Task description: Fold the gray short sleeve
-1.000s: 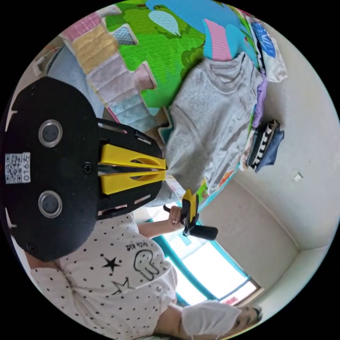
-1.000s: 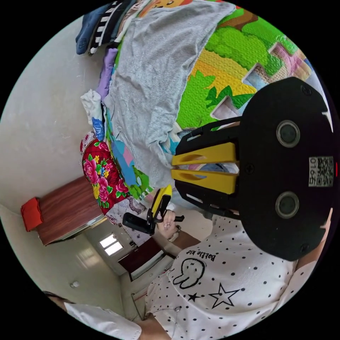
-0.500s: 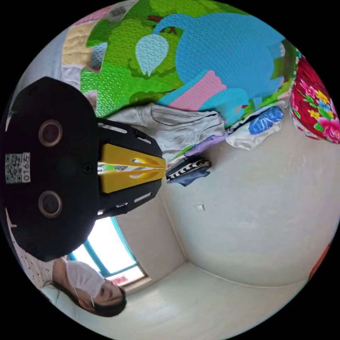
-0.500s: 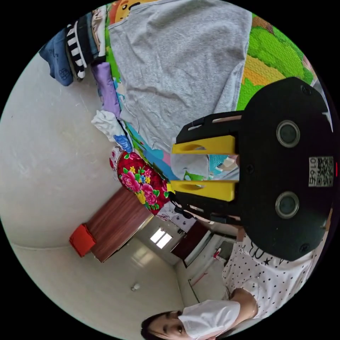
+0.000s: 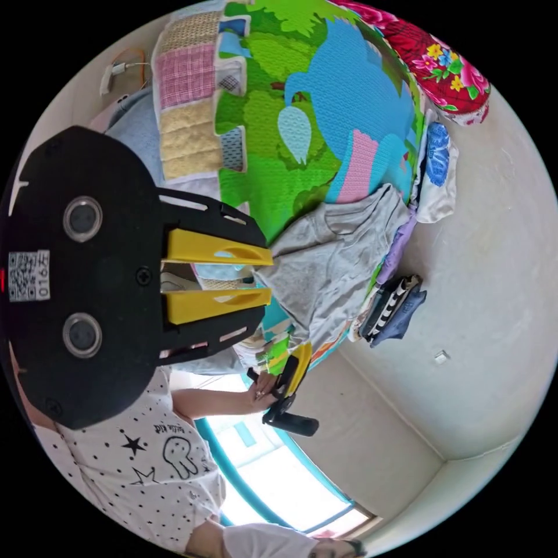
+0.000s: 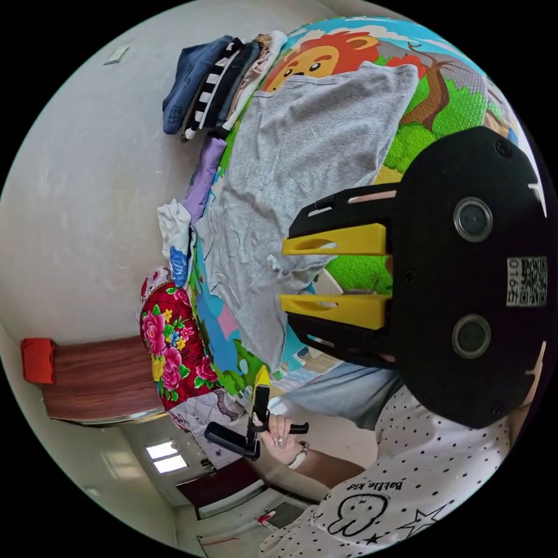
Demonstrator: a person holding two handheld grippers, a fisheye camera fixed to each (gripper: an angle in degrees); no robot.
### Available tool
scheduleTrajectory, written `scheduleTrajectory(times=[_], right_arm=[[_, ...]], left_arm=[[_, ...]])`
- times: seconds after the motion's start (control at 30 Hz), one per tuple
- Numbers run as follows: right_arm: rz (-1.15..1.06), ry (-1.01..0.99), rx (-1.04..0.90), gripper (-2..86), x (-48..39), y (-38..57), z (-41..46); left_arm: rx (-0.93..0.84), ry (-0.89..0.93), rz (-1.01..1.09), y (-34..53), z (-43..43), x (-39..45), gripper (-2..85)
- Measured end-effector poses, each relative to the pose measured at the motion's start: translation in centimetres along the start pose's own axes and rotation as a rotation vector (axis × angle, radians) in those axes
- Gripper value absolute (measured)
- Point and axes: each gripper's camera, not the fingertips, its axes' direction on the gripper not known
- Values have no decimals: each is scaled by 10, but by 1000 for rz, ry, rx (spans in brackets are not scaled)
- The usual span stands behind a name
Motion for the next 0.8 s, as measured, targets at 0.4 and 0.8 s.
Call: scheduleTrajectory(times=[0.4,0.8], right_arm=[[1,-1,-75,73,-32,-33,8],[-200,-24,-7,1,-85,-44,-38]], left_arm=[[-53,-103,120,6,37,38,53],[-44,-186,371,-5,9,74,-9]])
